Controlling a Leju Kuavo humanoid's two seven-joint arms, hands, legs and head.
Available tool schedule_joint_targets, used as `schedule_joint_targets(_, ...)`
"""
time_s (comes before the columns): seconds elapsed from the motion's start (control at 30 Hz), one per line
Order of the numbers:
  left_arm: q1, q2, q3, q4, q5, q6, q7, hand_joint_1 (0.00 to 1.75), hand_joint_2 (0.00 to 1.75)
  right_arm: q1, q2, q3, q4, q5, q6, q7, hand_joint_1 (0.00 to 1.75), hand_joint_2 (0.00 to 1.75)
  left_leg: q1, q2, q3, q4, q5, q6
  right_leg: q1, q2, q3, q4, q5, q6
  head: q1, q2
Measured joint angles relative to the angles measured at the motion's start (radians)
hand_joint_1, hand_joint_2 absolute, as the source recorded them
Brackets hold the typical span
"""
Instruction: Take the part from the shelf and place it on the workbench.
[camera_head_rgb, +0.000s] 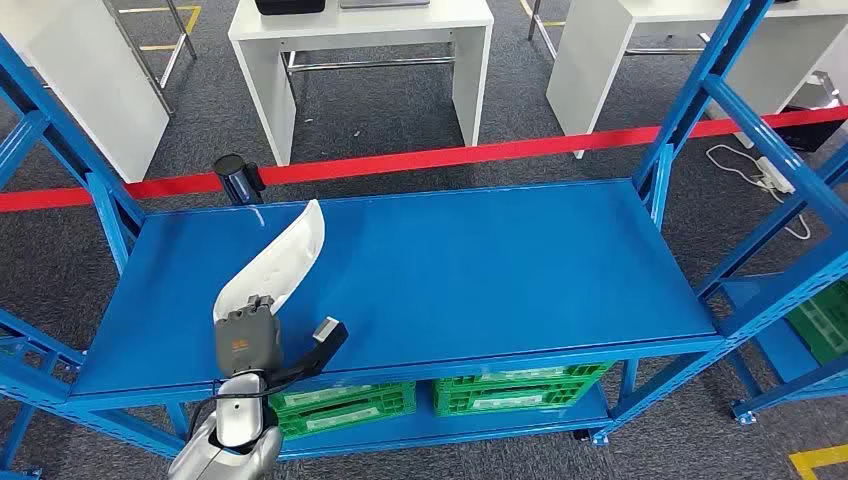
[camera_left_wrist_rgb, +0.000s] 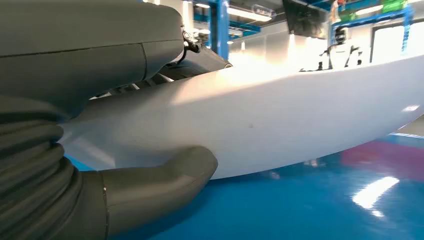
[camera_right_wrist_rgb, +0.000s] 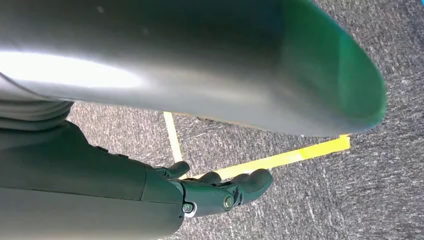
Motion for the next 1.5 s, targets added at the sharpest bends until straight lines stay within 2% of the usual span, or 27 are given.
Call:
schedule_joint_targets(0.43, -0.028, -0.015, 0.002, 0.031, 0.0, 0.018, -0.02, 1.75, 1.75, 0.0, 0.0, 0.0, 0.0, 0.002, 0.002, -0.003, 0.0, 0.0, 0.0, 0.0, 0.0, 0.0, 0.0, 0.0, 0.0, 0.0, 0.0, 0.0, 0.0, 0.0, 0.0, 0.0)
schedule_joint_targets(0.7, -0.016, -0.049, 0.033, 0.01, 0.0, 0.096, -0.132, 1.75, 1.75, 0.0, 0.0, 0.0, 0.0, 0.005, 0.002, 0.001, 0.0, 0.0, 0.0, 0.0, -0.001, 0.0, 0.0, 0.0, 0.0, 0.0, -0.001, 0.0, 0.0, 0.0, 0.0, 0.0)
schedule_joint_targets(0.8, 0.001, -0.077, 0.064, -0.017, 0.003, 0.129, -0.213, 1.75, 1.75, 0.001, 0.0, 0.0, 0.0, 0.01, 0.002, 0.005, 0.0, 0.0, 0.0, 0.0, -0.001, 0.0, 0.0, 0.0, 0.0, 0.0, -0.001, 0.0, 0.0, 0.0, 0.0, 0.0)
schedule_joint_targets(0.93, 0.023, -0.132, 0.111, -0.066, 0.064, 0.174, -0.361, 1.75, 1.75, 0.001, 0.0, 0.0, 0.0, 0.018, 0.002, 0.018, 0.0, 0.0, 0.0, 0.0, -0.001, 0.0, 0.0, 0.0, 0.0, 0.0, -0.001, 0.0, 0.0, 0.0, 0.0, 0.0)
schedule_joint_targets(1.13, 0.054, -0.201, 0.129, -0.151, 0.386, 0.189, -0.657, 1.75, 1.75, 0.001, 0.0, 0.0, 0.0, 0.033, 0.002, 0.023, 0.0, 0.0, 0.0, 0.0, -0.001, 0.0, 0.0, 0.0, 0.0, 0.0, -0.001, 0.0, 0.0, 0.0, 0.0, 0.0)
schedule_joint_targets(1.23, 0.06, -0.226, 0.121, -0.191, 0.545, 0.166, -0.778, 1.75, 1.75, 0.002, 0.0, 0.001, 0.0, 0.042, 0.002, 0.03, 0.0, 0.0, 0.0, 0.0, -0.001, 0.0, 0.0, 0.0, 0.0, 0.0, -0.001, 0.0, 0.0, 0.0, 0.0, 0.0)
schedule_joint_targets(1.37, 0.058, -0.247, 0.089, -0.235, 0.684, 0.135, -0.891, 1.75, 1.75, 0.004, 0.0, 0.004, 0.0, 0.056, 0.002, 0.036, 0.0, 0.0, 0.0, 0.0, -0.001, 0.0, 0.0, 0.0, 0.0, 0.0, -0.001, 0.0, 0.0, 0.0, 0.0, 0.0)
schedule_joint_targets(1.5, 0.043, -0.263, 0.03, -0.283, 0.773, 0.102, -0.957, 1.75, 1.75, 0.006, 0.0, 0.015, 0.0, 0.071, 0.004, 0.036, 0.0, 0.0, 0.0, 0.0, -0.001, 0.0, 0.0, 0.0, 0.0, 0.0, -0.001, 0.0, 0.0, 0.0, 0.0, 0.0)
